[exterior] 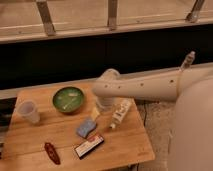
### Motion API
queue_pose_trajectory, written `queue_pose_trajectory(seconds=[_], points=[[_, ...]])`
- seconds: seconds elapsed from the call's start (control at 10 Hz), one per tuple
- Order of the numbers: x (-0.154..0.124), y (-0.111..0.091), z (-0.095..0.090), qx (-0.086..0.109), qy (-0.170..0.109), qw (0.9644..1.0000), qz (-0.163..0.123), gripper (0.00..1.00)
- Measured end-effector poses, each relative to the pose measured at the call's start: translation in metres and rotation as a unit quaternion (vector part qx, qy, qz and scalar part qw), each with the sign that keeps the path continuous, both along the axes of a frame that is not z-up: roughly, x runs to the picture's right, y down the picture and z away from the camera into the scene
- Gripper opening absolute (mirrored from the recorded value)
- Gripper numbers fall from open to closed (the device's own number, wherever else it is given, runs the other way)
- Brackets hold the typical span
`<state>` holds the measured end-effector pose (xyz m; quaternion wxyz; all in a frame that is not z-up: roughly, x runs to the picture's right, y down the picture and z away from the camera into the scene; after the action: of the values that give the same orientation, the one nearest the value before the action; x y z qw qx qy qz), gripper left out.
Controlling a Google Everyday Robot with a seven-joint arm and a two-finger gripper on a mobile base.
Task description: Wipe the white sponge on the table
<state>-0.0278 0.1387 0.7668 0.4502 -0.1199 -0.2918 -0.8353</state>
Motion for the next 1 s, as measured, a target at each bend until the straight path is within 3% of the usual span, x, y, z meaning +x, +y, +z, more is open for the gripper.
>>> queue_pose_trajectory(seconds=[0.5, 0.8, 1.0], points=[[0.007, 0.001, 0.001, -0.002, 0.003, 1.0, 0.003, 0.8], [0.033, 0.021, 0.011, -0.017, 0.004, 0.9997, 0.018, 0.8], [0.024, 0.032, 0.025, -0.034, -0.012, 0.9992, 0.019, 0.8]])
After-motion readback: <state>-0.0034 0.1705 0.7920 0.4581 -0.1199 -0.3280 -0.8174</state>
